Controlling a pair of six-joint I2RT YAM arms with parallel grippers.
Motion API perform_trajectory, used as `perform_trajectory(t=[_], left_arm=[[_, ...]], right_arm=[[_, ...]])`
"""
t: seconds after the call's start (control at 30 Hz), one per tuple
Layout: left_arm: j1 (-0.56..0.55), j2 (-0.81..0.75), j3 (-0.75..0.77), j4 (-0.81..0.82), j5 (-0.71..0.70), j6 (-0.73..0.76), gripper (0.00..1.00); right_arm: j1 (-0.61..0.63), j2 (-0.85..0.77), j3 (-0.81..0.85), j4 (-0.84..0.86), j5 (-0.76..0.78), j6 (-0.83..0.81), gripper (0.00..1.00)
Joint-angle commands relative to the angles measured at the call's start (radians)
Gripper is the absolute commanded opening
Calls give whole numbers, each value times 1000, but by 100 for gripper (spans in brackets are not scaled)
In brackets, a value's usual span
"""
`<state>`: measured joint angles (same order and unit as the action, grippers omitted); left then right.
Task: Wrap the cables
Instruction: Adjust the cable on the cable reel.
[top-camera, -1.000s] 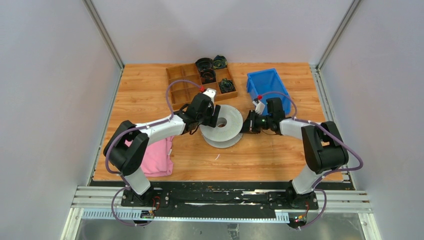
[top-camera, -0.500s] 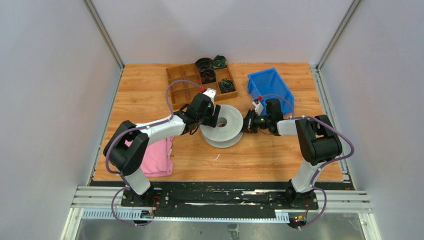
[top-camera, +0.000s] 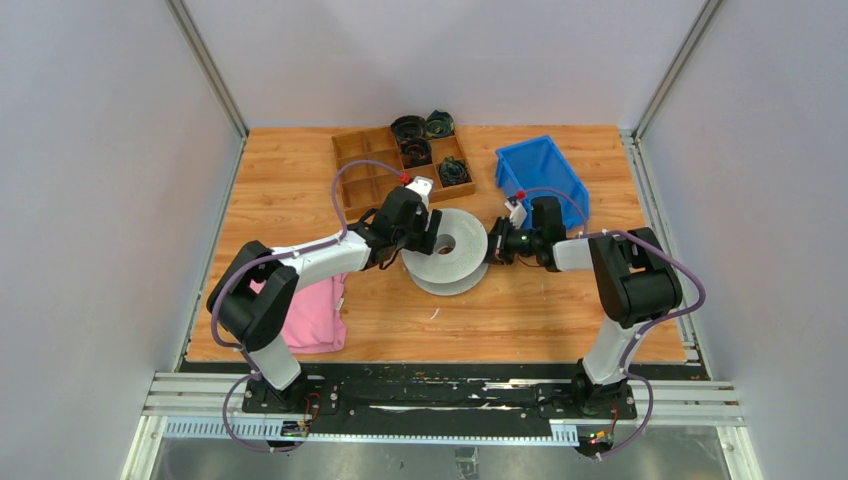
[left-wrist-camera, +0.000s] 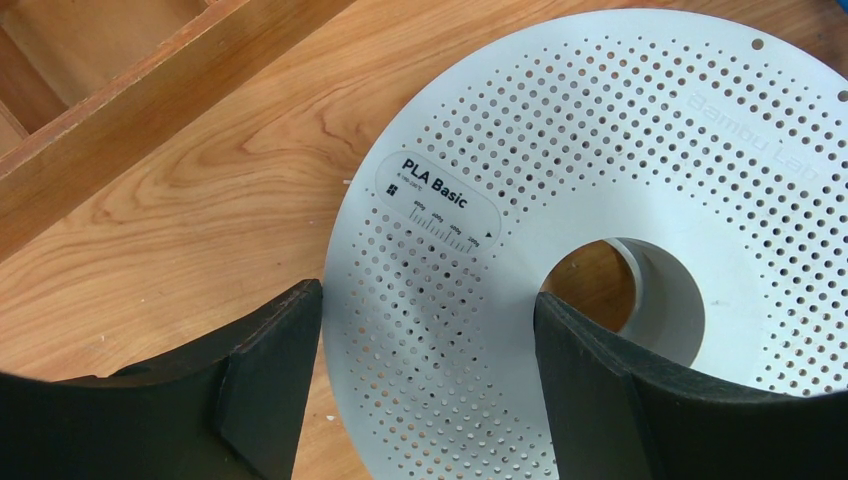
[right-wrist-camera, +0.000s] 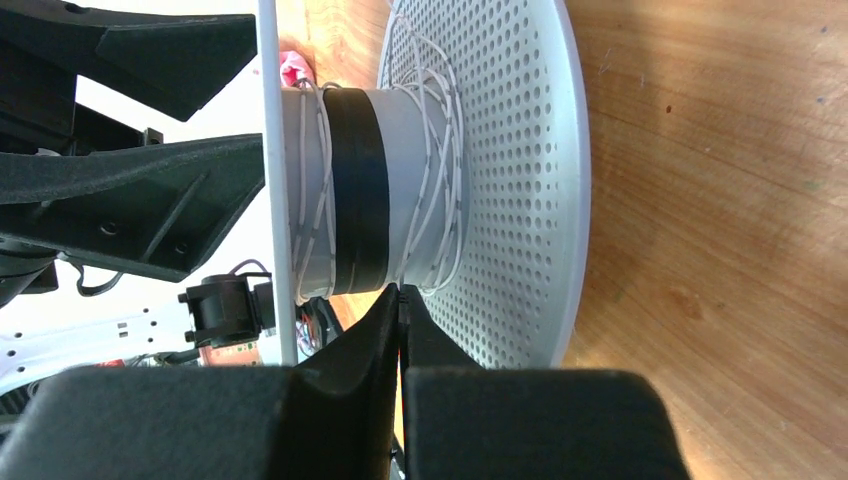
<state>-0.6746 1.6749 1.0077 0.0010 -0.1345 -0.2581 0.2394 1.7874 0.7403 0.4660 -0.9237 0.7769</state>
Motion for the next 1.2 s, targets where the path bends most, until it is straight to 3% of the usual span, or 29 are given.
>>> perform_trajectory(t=[0.0,0.23,0.6,1.17], left_arm=[[-13,13,-23,-3,55,-4,73],[-13,8,-21,-2,55,-3,73],[-13,14,-23,0,55,2,73],[-13,-19,-16,-7,49,-1,74]], right_arm=[[-6,-2,27,-18,7,-95,1],[-14,-29,68,-175,65,-286,1],[-22,-48,97,-240,91,-363,1],[-70,-295,118,-529,346,-713,20]])
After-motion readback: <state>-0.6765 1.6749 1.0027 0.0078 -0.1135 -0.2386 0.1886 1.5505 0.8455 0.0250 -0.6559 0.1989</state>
